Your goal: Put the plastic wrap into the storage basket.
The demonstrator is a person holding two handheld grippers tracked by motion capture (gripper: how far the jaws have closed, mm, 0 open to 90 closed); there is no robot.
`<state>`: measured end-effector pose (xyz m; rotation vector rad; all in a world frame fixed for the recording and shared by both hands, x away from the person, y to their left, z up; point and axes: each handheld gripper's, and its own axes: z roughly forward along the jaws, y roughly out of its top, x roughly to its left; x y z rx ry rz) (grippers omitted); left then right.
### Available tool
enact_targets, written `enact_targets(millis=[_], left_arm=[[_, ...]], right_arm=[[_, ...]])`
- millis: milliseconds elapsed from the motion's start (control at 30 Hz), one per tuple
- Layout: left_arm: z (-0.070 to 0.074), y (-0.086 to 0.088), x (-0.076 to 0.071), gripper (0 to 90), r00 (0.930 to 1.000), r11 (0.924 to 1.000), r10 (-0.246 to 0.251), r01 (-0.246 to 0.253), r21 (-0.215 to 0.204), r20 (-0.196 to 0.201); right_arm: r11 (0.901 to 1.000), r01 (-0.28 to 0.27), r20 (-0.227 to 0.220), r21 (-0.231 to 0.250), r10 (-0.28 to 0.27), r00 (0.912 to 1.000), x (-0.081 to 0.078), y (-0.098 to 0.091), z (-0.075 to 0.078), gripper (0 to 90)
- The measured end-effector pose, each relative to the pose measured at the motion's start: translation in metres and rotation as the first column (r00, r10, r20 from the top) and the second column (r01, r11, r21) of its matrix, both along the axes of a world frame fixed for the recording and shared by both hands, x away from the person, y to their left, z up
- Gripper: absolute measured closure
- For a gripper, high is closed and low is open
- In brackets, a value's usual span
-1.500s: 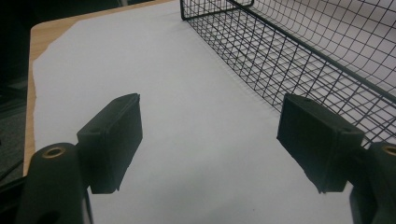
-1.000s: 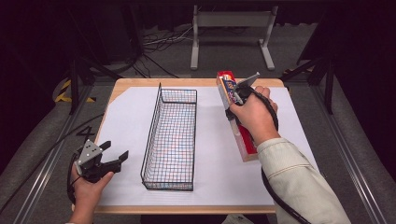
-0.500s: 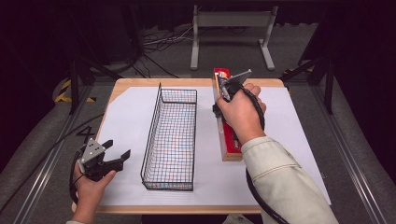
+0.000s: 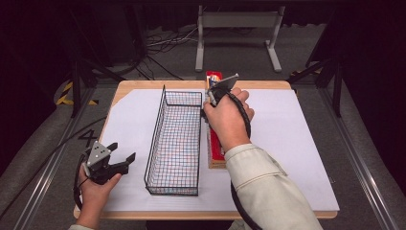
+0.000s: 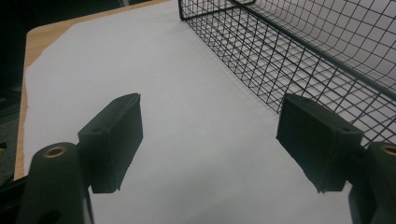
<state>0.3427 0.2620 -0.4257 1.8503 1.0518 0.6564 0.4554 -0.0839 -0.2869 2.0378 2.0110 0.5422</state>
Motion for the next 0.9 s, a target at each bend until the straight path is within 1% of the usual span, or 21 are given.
enact_targets(millis=[33,167,233,267,433,567,600,733,833,900], left_arm=[[0.001,0.0,0.001,22.9,1.0,1.0,0.001,-0.001,0.004,0.004],[0.001,0.0,0.001,22.9,0.9999,1.0,0.009,-0.009,-0.005,0.009],[0.001,0.0,0.002,22.9,0.9999,0.9999,0.011,-0.011,-0.002,0.008],[0.001,0.0,0.002,22.9,0.9999,0.9999,0.012,-0.012,0.0,0.005],[0.0,-0.001,0.001,22.9,1.0,1.0,0.004,-0.004,0.003,-0.001],[0.001,0.0,0.001,22.9,1.0,1.0,0.006,-0.007,-0.002,-0.003],[0.0,0.0,0.0,22.8,1.0,1.0,0.006,-0.006,-0.004,-0.005],[0.0,0.001,0.0,22.8,0.9999,1.0,0.008,-0.008,0.004,-0.009],[0.0,0.0,0.0,22.8,0.9999,1.0,0.009,-0.008,0.004,-0.01],[0.0,0.001,0.0,22.8,0.9999,0.9999,0.008,-0.008,0.007,-0.009]], right_arm=[[0.9999,0.006,0.007,0.013,-0.006,1.0,0.0,0.008,-0.001,41.5],[0.9997,0.009,0.0,0.021,-0.009,1.0,0.0,0.016,-0.003,41.5],[0.9993,0.018,-0.008,0.034,-0.018,0.9998,0.0,0.021,-0.005,41.5],[0.9994,0.019,-0.006,0.029,-0.019,0.9998,0.0,0.023,-0.006,41.5],[0.9947,0.054,-0.009,0.088,-0.053,0.9985,0.0,0.029,-0.01,41.4],[0.99,0.054,-0.023,0.13,-0.052,0.9984,0.001,0.031,-0.014,41.3],[0.9904,0.046,-0.017,0.13,-0.044,0.9989,0.001,0.032,-0.015,41.3],[0.9901,0.043,-0.01,0.134,-0.042,0.9991,0.0,0.038,-0.016,41.3],[0.9887,0.034,-0.015,0.146,-0.032,0.9994,-0.001,0.043,-0.017,41.2],[0.9906,0.029,-0.011,0.134,-0.028,0.9995,-0.002,0.046,-0.02,41.2]])
